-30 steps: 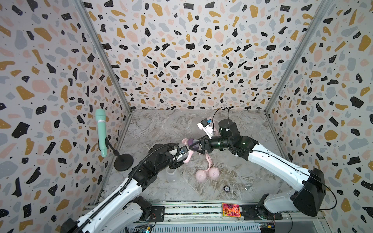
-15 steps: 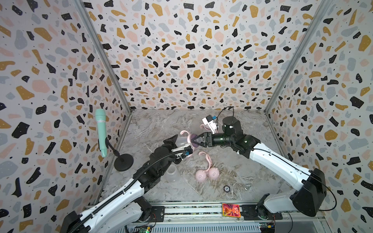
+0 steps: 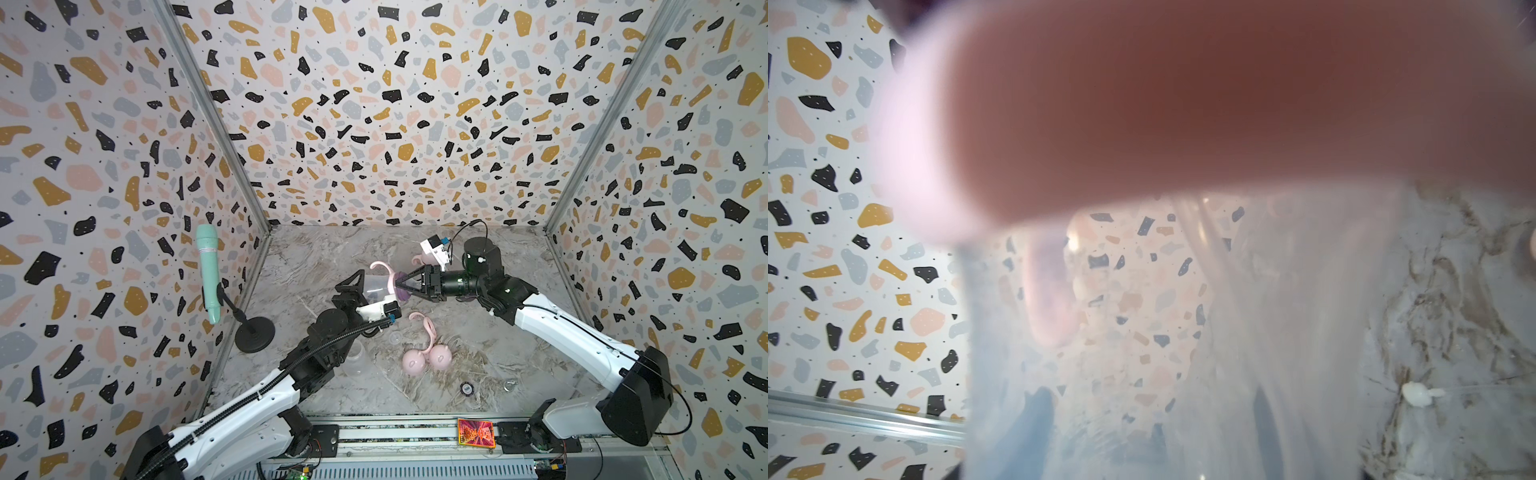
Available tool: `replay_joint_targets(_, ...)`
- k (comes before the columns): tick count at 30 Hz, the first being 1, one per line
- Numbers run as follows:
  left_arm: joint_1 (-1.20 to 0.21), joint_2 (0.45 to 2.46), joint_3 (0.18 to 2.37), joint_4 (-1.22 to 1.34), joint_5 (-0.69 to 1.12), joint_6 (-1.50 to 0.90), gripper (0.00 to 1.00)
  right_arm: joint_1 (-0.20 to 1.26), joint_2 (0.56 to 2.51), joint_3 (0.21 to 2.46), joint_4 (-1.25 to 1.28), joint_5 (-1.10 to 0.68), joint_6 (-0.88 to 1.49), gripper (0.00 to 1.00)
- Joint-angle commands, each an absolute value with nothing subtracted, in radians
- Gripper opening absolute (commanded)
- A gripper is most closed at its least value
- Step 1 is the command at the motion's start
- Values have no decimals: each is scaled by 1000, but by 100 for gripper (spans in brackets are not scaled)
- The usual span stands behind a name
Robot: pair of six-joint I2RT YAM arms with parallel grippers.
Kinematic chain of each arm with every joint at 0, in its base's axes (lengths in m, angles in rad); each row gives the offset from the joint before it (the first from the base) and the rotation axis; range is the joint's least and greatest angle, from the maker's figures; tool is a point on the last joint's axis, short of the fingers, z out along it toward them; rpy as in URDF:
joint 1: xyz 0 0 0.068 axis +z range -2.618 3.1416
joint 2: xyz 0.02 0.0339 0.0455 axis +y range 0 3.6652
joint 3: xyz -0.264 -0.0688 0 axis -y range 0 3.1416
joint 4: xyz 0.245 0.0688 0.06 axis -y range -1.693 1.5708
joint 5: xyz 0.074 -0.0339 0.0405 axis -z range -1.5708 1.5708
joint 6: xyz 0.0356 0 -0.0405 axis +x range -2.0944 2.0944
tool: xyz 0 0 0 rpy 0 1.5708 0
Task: Assemble the baby bottles
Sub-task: Screw the nipple onto the baby bottle.
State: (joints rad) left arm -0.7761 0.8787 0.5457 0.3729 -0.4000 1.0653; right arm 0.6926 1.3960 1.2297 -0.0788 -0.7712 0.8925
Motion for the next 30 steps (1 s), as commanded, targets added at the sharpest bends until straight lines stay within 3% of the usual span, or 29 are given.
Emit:
replay_joint_targets(1, -813, 878, 611, 482, -179, 884, 0, 707, 1392, 1343, -339, -707, 657, 0)
replay_joint_targets(4, -814, 901, 597, 461, -103, 822, 0, 660, 1363, 1347, -350, -733, 624, 7)
replay_joint_targets(10, -814, 957, 628, 379, 32, 730, 0, 621, 1347, 1418, -476, -750, 496, 55)
replay_joint_targets(18, -813, 1056, 721, 245, 175, 674, 0, 620, 1299, 1534, -688, -642, 315, 89)
replay_joint_targets(22, -811, 1074, 758, 186, 294, 659, 0, 620, 1269, 1569, -801, -576, 202, 94)
replay_joint_targets(30, -790, 1066, 801, 133, 499, 591, 0, 625, 1157, 1574, -932, -548, 11, 92)
